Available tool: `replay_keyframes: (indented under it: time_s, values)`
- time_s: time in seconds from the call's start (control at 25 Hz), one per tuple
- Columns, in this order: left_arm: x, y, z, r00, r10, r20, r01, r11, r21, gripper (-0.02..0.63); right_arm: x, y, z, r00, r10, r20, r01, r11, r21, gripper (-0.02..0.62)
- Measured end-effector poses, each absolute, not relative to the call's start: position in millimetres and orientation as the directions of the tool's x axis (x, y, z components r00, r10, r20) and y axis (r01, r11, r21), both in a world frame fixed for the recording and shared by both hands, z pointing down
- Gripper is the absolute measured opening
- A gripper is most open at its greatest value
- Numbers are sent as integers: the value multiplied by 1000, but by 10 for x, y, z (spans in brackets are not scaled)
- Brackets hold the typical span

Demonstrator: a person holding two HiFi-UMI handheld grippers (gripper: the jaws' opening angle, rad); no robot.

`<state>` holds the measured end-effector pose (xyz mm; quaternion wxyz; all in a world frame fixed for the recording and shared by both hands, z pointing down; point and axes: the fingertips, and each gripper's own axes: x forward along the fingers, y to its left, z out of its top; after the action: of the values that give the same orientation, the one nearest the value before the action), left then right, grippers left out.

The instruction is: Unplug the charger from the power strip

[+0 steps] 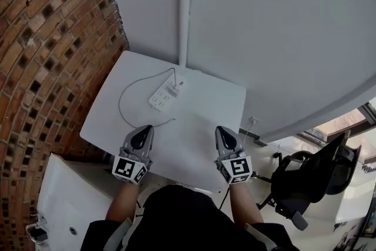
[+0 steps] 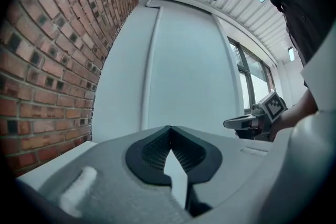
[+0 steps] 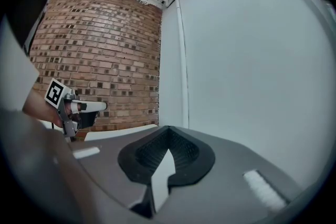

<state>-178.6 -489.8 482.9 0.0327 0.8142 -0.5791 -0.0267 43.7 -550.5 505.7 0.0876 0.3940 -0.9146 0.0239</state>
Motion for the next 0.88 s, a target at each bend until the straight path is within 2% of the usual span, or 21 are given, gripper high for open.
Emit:
replay_keyframes:
  time_s: [0.28, 0.48, 0.88]
  values:
    - [-2109, -4946, 5047, 311, -949, 54, -946, -304, 108, 2, -41, -5723, 5136, -710, -676, 199, -690, 724, -3, 5]
    - [-2134, -5131, 5211, 306, -949, 78, -942, -291, 167, 2, -234, -5981, 5248, -737, -641, 215, -657, 754, -7, 5]
    - [-2202, -5706, 5670, 276, -946, 170, -953, -246, 179, 2, -506, -6386, 5592, -796, -534, 285, -567, 823, -41, 5]
